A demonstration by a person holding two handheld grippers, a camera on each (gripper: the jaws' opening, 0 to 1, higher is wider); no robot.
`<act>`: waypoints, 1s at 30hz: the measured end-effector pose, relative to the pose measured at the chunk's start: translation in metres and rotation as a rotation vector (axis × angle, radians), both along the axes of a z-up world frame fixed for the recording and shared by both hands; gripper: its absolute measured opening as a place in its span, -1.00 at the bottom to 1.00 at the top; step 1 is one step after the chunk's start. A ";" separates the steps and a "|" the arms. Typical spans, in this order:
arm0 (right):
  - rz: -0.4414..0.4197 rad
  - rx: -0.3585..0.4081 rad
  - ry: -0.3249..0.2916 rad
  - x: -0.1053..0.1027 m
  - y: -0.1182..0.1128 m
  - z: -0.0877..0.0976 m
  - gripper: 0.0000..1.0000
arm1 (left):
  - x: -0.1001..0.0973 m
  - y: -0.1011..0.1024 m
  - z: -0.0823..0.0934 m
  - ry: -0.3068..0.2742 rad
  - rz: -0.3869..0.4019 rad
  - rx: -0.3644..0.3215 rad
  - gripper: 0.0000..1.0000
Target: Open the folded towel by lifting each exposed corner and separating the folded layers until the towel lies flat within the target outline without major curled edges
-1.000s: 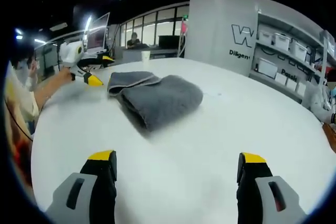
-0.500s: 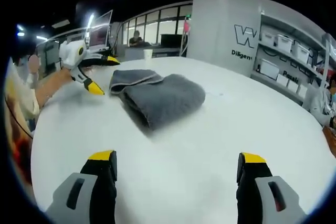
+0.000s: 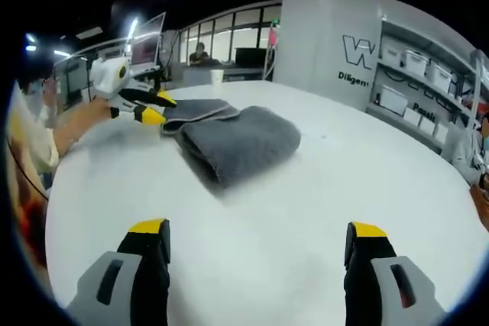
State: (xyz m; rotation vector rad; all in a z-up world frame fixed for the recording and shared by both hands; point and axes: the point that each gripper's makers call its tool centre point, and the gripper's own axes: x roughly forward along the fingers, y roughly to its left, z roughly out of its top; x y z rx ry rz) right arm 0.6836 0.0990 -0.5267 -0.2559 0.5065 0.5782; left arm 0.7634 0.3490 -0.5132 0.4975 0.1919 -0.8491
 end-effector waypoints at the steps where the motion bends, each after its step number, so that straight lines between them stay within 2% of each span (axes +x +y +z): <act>1: 0.001 0.003 -0.001 0.000 0.000 0.000 0.88 | 0.000 -0.001 -0.002 -0.006 -0.003 0.016 -0.51; 4: 0.000 0.003 -0.002 0.000 0.000 0.001 0.88 | 0.000 -0.004 -0.004 -0.010 -0.010 0.030 -0.57; 7: -0.001 0.001 -0.001 0.000 0.000 0.001 0.88 | 0.001 -0.006 -0.006 0.020 -0.012 -0.001 -0.77; 9: -0.002 0.001 0.001 -0.001 -0.001 0.001 0.88 | 0.004 -0.005 -0.008 0.042 0.000 -0.021 -0.97; 10: -0.002 -0.001 0.001 -0.001 -0.001 0.000 0.87 | 0.006 -0.004 -0.008 0.046 0.007 -0.025 -0.99; 14: 0.000 -0.008 0.002 -0.001 -0.001 0.000 0.86 | 0.012 0.001 -0.006 0.040 0.040 -0.039 -0.99; 18: 0.001 -0.005 0.010 -0.001 -0.001 -0.002 0.85 | 0.012 0.002 -0.004 0.146 0.053 -0.165 -0.99; 20: -0.002 -0.007 0.012 -0.001 -0.002 -0.003 0.85 | 0.014 0.004 0.002 0.175 0.062 -0.236 -0.99; 25: -0.001 -0.008 0.015 -0.001 -0.002 -0.003 0.85 | 0.019 0.010 0.013 0.203 0.073 -0.329 -0.99; 28: -0.001 -0.009 0.016 -0.001 -0.002 -0.004 0.85 | 0.021 0.012 0.015 0.204 0.081 -0.338 -0.99; 30: -0.001 -0.007 0.017 -0.001 -0.002 -0.004 0.85 | 0.029 0.022 0.024 0.190 0.112 -0.356 -0.99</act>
